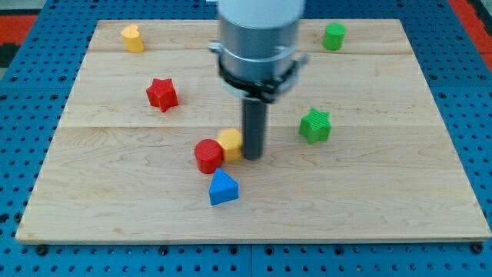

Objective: Point at the green star

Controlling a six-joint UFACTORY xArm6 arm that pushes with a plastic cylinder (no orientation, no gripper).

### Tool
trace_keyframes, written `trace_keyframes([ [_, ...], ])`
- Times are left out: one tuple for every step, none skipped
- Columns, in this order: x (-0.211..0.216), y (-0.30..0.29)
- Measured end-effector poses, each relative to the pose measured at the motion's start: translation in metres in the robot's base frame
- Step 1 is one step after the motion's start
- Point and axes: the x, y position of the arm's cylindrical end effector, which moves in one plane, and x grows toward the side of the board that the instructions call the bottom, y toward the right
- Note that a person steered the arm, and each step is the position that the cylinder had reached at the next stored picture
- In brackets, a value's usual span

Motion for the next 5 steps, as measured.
trace_keyframes([
  [-0.061,-0.077],
  [-0.082,-0.046],
  [-0.138,-0.063],
  [-0.152,-0.167],
  [-0.134,-0.161],
])
